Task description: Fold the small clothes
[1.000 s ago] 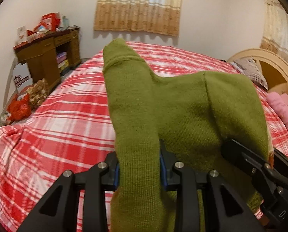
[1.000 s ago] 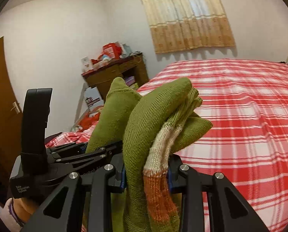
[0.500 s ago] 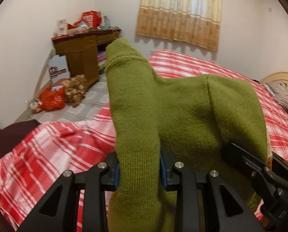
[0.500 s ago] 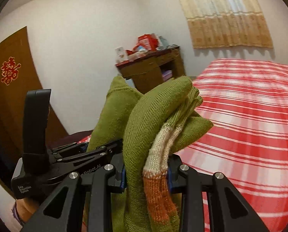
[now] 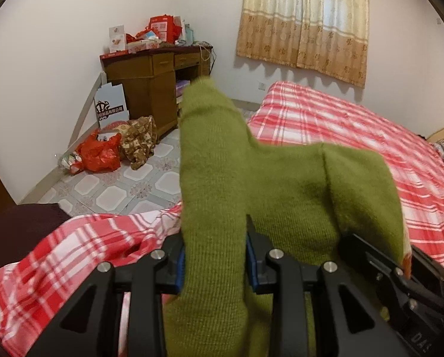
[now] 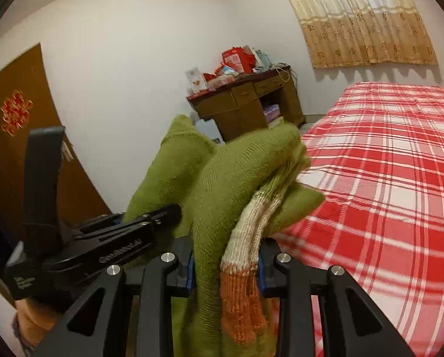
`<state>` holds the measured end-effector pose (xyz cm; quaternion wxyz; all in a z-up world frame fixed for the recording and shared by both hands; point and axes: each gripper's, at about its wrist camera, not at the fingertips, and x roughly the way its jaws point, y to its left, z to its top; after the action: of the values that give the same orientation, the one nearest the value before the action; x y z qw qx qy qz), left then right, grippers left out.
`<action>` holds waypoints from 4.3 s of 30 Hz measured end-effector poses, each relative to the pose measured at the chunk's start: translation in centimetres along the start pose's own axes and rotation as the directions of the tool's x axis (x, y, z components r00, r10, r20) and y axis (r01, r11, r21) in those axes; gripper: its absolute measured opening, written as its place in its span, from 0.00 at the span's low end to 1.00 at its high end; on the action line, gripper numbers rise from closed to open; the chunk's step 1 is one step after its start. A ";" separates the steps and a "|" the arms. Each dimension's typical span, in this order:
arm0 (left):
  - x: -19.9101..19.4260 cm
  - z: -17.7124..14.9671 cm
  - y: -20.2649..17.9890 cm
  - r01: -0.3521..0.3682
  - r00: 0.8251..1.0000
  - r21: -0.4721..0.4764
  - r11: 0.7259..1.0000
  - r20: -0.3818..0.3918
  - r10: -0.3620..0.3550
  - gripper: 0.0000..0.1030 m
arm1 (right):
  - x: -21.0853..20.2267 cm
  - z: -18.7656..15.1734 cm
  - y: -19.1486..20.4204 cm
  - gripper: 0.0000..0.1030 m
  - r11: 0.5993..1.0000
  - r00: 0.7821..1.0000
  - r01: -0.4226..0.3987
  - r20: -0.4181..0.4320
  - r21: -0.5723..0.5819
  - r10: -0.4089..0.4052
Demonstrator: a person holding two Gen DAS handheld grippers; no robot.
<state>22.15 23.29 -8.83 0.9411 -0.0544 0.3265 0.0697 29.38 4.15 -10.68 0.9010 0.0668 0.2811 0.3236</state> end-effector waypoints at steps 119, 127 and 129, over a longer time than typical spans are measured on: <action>-32.5 -7.9 -2.6 -0.171 0.878 0.063 0.983 0.463 0.123 1.00 | -34.2 -4.3 17.1 0.85 0.867 0.774 0.498 0.459 -0.015 -0.437; -31.7 -7.8 -2.7 -0.173 0.888 0.070 0.982 0.442 0.125 1.00 | -33.7 -4.4 16.8 0.85 0.868 0.778 0.496 0.449 -0.008 -0.440; -31.5 -7.9 -2.7 -0.176 0.890 0.071 0.982 0.438 0.127 1.00 | -33.6 -4.4 16.6 0.85 0.868 0.779 0.496 0.444 -0.004 -0.443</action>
<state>-6.63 16.44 4.75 0.9831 0.0395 0.1166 0.1354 -3.35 -3.95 6.21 0.9946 0.0097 0.0634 0.0820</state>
